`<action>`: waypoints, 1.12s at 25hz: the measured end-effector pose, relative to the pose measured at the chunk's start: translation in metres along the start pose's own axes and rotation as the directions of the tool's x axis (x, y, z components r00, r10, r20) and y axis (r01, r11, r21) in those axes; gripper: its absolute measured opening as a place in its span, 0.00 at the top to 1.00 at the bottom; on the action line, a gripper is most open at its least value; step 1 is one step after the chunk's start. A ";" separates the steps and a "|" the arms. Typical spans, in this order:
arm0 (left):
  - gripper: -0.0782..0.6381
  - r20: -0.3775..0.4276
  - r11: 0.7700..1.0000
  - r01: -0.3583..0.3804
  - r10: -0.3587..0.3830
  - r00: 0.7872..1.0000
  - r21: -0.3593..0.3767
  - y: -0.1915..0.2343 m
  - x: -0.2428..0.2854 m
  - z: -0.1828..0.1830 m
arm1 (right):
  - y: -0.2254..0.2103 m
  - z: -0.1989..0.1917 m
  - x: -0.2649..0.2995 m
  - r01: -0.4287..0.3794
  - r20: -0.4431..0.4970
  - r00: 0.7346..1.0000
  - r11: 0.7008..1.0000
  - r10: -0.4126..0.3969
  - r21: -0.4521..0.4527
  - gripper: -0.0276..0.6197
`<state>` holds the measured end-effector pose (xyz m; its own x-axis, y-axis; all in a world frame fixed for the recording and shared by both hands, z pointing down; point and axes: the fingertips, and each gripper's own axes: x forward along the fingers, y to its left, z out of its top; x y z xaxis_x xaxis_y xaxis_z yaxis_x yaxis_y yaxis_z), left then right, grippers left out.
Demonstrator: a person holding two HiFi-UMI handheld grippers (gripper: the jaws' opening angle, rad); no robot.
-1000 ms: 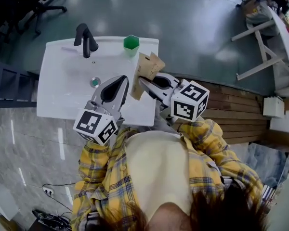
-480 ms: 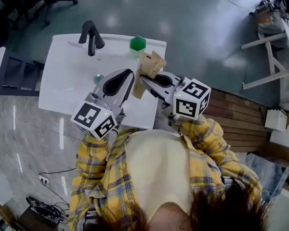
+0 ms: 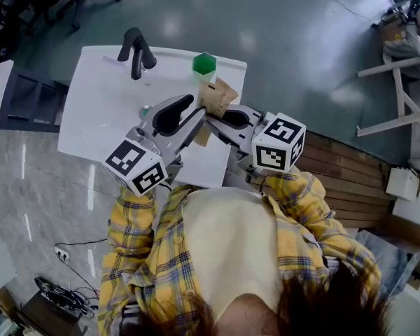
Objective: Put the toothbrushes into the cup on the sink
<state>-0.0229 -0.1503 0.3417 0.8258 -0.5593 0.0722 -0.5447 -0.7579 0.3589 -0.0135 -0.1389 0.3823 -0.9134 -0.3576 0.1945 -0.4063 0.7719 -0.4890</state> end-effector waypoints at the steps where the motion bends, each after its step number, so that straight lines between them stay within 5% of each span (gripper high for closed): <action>1: 0.69 0.000 1.000 0.003 -0.003 1.000 0.002 0.000 0.000 0.000 | 0.001 0.000 0.000 -0.010 -0.003 1.000 1.000 0.010 -0.004 0.91; 11: 0.69 0.022 1.000 0.021 -0.022 1.000 0.013 -0.006 0.001 0.006 | 0.013 -0.002 0.003 -0.096 -0.029 0.995 0.995 0.095 -0.038 0.91; 28: 0.77 0.028 1.000 0.020 -0.021 0.999 0.015 -0.005 -0.001 0.006 | 0.012 -0.003 0.004 -0.101 -0.041 0.994 0.995 0.100 -0.028 0.91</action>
<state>-0.0218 -0.1480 0.3343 0.8326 -0.5526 0.0388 -0.5299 -0.7742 0.3462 -0.0227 -0.1295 0.3794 -0.9496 -0.2569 0.1796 -0.3126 0.8184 -0.4823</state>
